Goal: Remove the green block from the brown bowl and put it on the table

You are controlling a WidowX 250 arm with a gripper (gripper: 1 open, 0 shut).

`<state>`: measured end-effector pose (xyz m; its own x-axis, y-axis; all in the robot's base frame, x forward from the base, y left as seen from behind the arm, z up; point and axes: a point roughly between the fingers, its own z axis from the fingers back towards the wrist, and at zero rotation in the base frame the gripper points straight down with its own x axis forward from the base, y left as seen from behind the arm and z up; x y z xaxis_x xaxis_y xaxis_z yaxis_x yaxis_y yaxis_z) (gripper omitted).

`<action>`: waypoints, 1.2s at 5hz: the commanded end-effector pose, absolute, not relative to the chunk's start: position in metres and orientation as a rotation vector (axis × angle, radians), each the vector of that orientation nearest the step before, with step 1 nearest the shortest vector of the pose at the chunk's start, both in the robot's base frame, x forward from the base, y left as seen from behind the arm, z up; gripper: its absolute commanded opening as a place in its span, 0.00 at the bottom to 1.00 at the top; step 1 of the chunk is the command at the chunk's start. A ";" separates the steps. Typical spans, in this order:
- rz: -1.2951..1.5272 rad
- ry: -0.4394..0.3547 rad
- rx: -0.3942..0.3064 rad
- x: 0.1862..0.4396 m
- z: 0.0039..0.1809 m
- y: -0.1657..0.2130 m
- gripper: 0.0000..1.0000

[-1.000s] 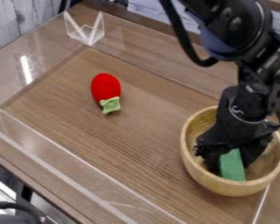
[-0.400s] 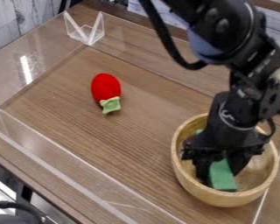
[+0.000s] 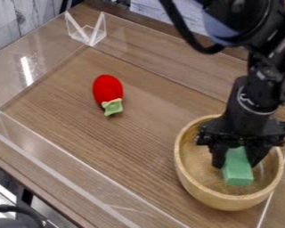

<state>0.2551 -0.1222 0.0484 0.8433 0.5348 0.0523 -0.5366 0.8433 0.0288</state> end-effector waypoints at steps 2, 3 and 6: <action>0.463 -0.076 -0.027 0.272 0.062 -0.144 0.00; 0.439 -0.125 -0.053 0.266 0.088 -0.133 0.00; 0.427 -0.199 -0.100 0.251 0.097 -0.015 0.00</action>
